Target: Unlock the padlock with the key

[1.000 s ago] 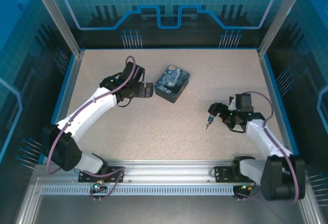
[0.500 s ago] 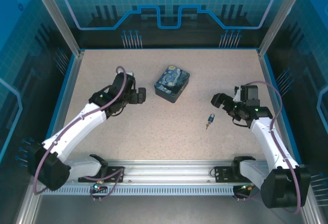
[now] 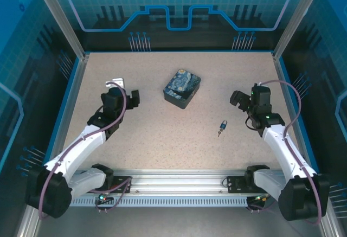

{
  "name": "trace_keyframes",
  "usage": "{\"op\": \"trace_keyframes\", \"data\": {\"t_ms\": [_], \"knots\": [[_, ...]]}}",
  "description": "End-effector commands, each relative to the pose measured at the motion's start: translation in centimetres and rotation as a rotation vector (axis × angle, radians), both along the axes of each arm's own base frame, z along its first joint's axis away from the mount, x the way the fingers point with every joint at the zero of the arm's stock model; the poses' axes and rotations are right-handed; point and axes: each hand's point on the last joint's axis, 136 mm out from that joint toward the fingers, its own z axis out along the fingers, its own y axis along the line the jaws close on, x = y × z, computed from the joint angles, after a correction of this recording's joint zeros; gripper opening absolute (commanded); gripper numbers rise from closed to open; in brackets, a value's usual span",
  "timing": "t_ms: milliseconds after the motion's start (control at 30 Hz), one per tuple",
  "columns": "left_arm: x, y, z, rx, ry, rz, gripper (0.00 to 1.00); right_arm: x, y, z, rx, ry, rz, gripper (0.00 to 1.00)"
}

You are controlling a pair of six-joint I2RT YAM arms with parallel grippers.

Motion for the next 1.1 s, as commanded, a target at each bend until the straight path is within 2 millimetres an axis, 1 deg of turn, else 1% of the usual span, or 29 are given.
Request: {"op": "trace_keyframes", "data": {"t_ms": [0, 133, 200, 300, 400, 533, 633, 700, 733, 767, 800, 833, 900, 933, 1000, 1033, 1067], "knots": [[1.5, 1.9, 1.9, -0.015, -0.145, 0.038, 0.99, 2.3, -1.4, 1.2, -0.2, -0.035, -0.009, 1.0], [1.8, 2.4, 0.8, 0.041, -0.177, -0.021, 0.99, 3.2, -1.5, -1.3, -0.278, 0.013, 0.023, 1.0], [1.9, 2.7, -0.3, 0.052, -0.161, -0.028, 0.99, 3.6, -1.3, -2.0, -0.29, -0.004, 0.036, 1.0], [2.0, 3.9, -2.5, 0.062, -0.138, 0.01, 0.99, 4.2, -1.0, -3.2, -0.325, -0.006, 0.068, 1.0], [2.1, 3.9, -4.6, 0.041, -0.153, -0.003, 0.99, 4.6, -1.2, -4.0, -0.398, -0.024, 0.072, 1.0], [2.2, 4.0, -7.1, 0.049, -0.177, -0.001, 0.99, 5.3, -1.3, -4.8, -0.446, -0.094, 0.082, 1.0], [2.8, 3.8, -7.5, 0.062, -0.194, -0.023, 0.99, 6.0, -0.6, -5.8, -0.443, -0.13, 0.127, 1.0], [3.1, 3.3, -8.4, 0.058, -0.198, -0.063, 0.99, 6.3, 0.4, -5.6, -0.465, -0.169, 0.185, 1.0], [3.5, 2.9, -8.9, 0.06, -0.193, -0.089, 0.99, 6.3, 0.7, -5.5, -0.469, -0.217, 0.199, 1.0], [3.7, 2.5, -9.7, 0.06, -0.179, -0.113, 0.99, 6.1, 0.8, -6.1, -0.455, -0.225, 0.212, 1.0], [4.1, 2.3, -9.7, 0.07, -0.19, -0.125, 0.99, 6.1, 0.8, -5.9, -0.448, -0.271, 0.205, 1.0], [4.1, 2.4, -10.1, 0.055, -0.157, -0.117, 0.99, 5.8, 1.1, -6.2, -0.443, -0.278, 0.233, 1.0], [4.3, 2.6, -10.0, 0.048, -0.162, -0.119, 0.99, 5.9, 1.6, -6.7, -0.434, -0.286, 0.268, 1.0], [4.4, 2.7, -10.2, 0.034, -0.146, -0.114, 0.99, 6.1, 1.5, -7.1, -0.442, -0.3, 0.26, 1.0], [4.8, 3.3, -10.4, -0.003, -0.126, -0.112, 0.99, 6.5, 0.9, -7.7, -0.406, -0.231, 0.247, 1.0], [4.8, 3.4, -10.4, -0.019, -0.12, -0.119, 0.99, 6.6, 0.9, -7.4, -0.394, -0.262, 0.259, 1.0], [4.9, 3.4, -10.4, -0.019, -0.125, -0.12, 0.99, 6.5, 0.9, -7.6, -0.384, -0.244, 0.262, 1.0]]}}
